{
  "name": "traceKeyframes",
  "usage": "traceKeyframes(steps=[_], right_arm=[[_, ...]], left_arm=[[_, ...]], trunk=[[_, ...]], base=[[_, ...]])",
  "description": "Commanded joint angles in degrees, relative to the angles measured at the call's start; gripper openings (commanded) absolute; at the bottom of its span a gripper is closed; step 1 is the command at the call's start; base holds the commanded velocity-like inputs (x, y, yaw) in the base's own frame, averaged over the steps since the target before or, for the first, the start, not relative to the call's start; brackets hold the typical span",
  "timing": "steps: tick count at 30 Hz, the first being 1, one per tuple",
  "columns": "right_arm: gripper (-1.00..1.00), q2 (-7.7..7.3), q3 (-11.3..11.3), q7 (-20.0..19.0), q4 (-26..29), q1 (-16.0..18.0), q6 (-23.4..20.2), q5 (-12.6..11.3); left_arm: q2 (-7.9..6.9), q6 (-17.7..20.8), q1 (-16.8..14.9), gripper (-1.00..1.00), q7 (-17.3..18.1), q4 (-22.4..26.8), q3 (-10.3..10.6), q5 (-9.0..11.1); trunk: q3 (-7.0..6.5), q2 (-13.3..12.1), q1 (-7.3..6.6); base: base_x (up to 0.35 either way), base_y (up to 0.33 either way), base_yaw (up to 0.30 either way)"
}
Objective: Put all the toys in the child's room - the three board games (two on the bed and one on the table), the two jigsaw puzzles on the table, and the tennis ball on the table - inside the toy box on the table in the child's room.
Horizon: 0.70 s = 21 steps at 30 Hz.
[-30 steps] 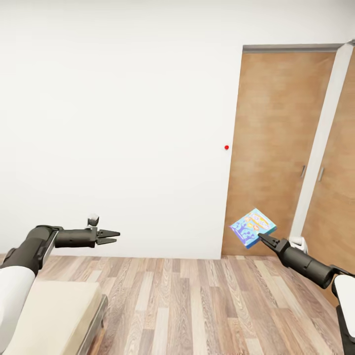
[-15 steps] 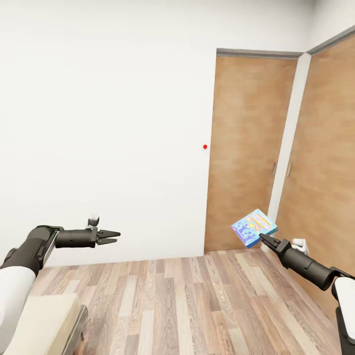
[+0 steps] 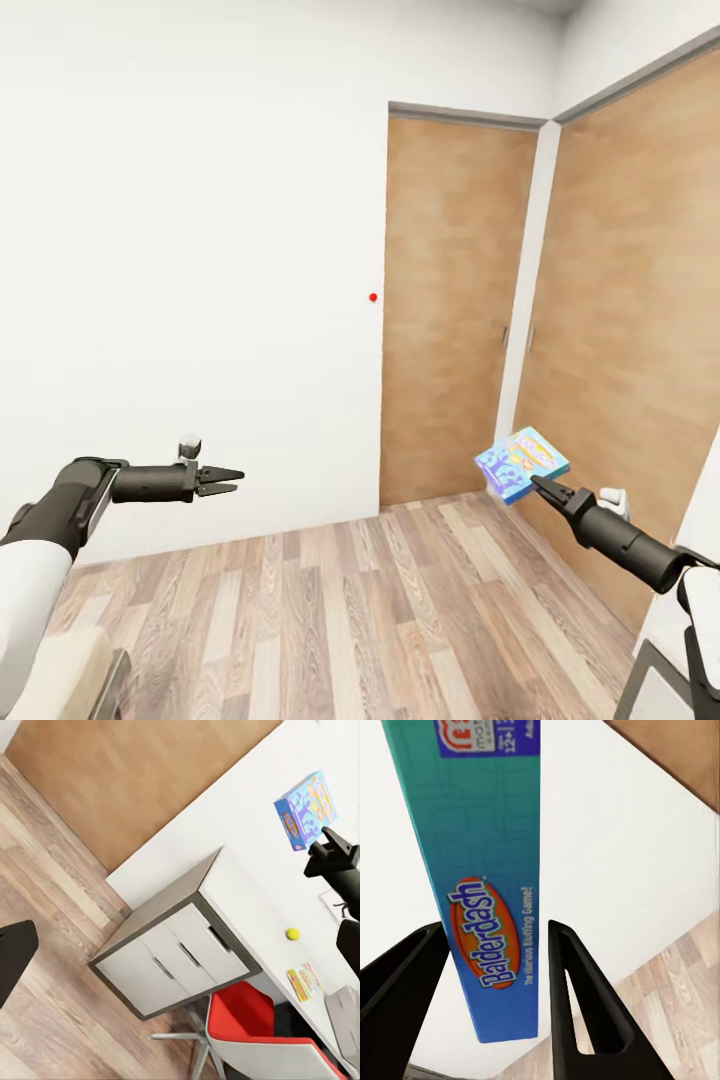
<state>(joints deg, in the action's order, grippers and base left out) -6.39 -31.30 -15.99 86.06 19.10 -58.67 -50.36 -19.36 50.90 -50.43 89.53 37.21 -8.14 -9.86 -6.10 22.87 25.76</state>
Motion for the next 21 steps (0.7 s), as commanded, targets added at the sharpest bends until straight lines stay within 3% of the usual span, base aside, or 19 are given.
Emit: traceKeyframes(steps=[1,16,21], right_arm=[[-1.00,0.16,-0.2,-0.6,-0.1,0.1,-0.3,0.1],[-1.00,0.45,-0.3,-0.8,-1.1,0.1,-0.2,0.1],[-1.00,0.49,-1.4,-0.8,-1.2,0.1,-0.2,0.1]], left_arm=[[0.02,0.6,0.0,1.00,0.5,0.1,-0.2,-0.6],[0.02,0.6,0.0,1.00,0.5,0.1,-0.2,-0.6],[0.02,0.5,0.0,1.00,0.5,0.1,-0.2,-0.6]], trunk=[[0.02,0.0,0.02],[0.02,0.0,0.02],[0.02,0.0,0.02]], base=[[0.000,0.000,-0.278],[0.000,0.000,-0.278],[0.000,0.000,-0.278]])
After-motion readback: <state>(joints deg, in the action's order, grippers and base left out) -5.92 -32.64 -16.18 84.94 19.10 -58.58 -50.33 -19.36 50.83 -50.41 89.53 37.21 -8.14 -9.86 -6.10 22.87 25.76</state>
